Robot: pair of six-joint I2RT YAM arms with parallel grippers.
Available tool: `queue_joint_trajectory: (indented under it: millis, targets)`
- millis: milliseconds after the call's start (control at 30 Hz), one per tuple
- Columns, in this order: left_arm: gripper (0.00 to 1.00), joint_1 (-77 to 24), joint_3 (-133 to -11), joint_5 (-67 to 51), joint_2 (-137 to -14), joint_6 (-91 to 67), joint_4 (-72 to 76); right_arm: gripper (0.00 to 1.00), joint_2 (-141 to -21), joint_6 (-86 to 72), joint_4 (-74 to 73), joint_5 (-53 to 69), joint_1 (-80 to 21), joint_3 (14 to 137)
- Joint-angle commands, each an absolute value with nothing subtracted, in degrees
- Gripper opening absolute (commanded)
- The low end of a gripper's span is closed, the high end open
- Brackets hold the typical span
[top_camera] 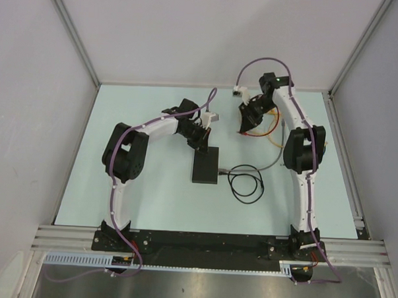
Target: Pull the plug from the switch port
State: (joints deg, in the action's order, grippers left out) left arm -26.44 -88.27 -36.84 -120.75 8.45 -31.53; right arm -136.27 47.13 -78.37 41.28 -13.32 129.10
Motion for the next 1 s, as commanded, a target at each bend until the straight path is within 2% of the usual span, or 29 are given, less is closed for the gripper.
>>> queue_joint_trajectory:
  millis: [0, 200, 233, 267, 367, 433, 633, 800, 967]
  targets:
    - [0.01, -25.9, -88.6, -37.0, -120.6, 8.0, -30.6, 0.0, -135.0, 42.1, -80.9, 43.4, -7.9, 137.6]
    - [0.01, -25.6, -89.2, -37.4, -120.8, 7.9, -31.1, 0.0, -139.0, 32.0, -70.9, 44.3, -1.8, 142.6]
    - [0.02, -25.5, -89.3, -37.4, -120.8, 7.9, -31.0, 0.1, -139.8, 28.4, -68.2, 43.3, -1.0, 143.3]
    - [0.02, -25.4, -89.4, -37.4, -120.8, 7.8, -31.2, 0.4, -140.4, 26.7, -67.2, 40.9, -0.8, 143.9]
    - [0.03, -25.1, -89.5, -37.5, -120.4, 7.9, -31.9, 0.52, -139.3, 24.6, -65.1, 42.2, -1.6, 144.7]
    - [0.03, -24.9, -89.1, -37.7, -119.6, 8.0, -31.9, 0.55, -136.9, 25.0, -65.0, 43.3, -2.8, 144.2]
    - [0.03, -24.4, -87.5, -38.8, -115.9, 10.4, -33.8, 0.59, -130.9, 28.6, -66.8, 49.1, -8.3, 127.0]
    - [0.0, -23.3, -82.0, -45.1, -107.7, 24.1, -40.9, 0.56, -126.7, 29.5, -65.1, 49.9, -12.7, 110.0]
    - [0.0, -26.3, -71.8, -43.8, -97.7, 39.4, -40.0, 0.55, -126.6, 23.3, -61.4, 50.9, -13.0, 104.9]
